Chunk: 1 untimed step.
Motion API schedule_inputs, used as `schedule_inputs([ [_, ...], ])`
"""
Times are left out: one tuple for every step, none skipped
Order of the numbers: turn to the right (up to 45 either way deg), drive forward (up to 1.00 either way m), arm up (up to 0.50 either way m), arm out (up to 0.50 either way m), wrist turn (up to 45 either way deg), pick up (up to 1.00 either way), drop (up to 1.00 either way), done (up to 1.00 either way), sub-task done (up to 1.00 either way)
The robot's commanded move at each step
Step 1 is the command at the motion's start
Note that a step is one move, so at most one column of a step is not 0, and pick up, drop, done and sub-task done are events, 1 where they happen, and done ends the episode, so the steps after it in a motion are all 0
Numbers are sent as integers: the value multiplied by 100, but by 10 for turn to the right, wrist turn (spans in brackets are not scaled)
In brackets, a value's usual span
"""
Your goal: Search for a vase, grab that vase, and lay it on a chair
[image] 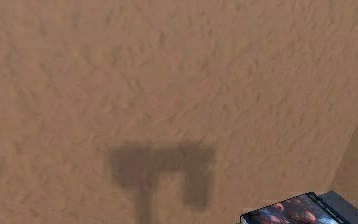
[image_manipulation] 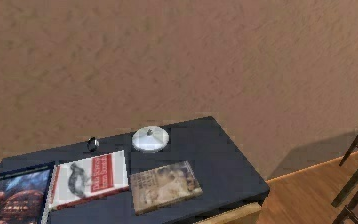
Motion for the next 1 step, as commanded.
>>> schedule_inputs([
  [0, 0, 50, 0, 0, 0, 0, 0, 0],
])
